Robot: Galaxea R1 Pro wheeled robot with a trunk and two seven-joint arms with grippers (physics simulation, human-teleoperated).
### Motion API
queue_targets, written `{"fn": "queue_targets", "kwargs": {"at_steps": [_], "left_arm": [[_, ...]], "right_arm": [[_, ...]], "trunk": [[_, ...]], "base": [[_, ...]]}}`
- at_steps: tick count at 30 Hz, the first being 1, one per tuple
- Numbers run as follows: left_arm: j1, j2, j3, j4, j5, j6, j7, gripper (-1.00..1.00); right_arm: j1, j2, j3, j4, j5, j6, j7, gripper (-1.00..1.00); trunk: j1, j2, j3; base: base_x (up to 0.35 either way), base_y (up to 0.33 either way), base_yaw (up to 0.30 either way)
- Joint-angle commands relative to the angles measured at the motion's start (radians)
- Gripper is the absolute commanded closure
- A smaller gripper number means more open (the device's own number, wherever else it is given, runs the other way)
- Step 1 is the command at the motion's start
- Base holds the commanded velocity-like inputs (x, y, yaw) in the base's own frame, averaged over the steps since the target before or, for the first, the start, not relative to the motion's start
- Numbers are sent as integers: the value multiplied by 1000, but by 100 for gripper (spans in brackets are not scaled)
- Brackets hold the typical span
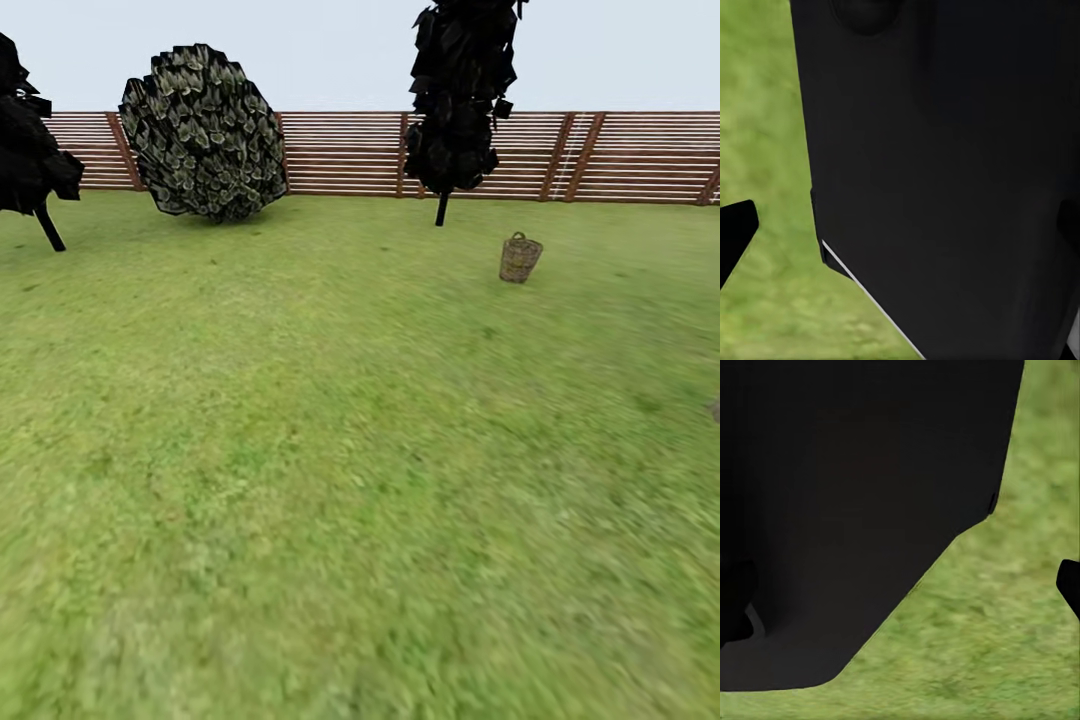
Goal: Take the three Easter eggs out of the wicker basket on the lawn in the garden, then place them on the lawn next to a single tree (choose any tree) so that all three eggs are next to the same tree and none are left in the basket.
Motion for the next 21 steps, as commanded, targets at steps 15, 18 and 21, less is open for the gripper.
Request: {"fn": "queue_targets", "kwargs": {"at_steps": [15,18,21], "left_arm": [[0,0,-1,-1,0,-5,4,-100],[0,0,-1,-1,0,-4,7,-100],[0,-1,-1,-1,0,-3,9,-100]], "right_arm": [[0,-6,-4,-2,0,-6,-3,-100],[0,-7,-4,-2,0,-6,-2,-100],[-1,-9,-3,-6,2,-6,-2,-100]], "trunk": [[1,0,-1],[1,0,-1],[1,0,-1]], "base": [[312,143,0],[328,71,0],[330,35,0]]}}
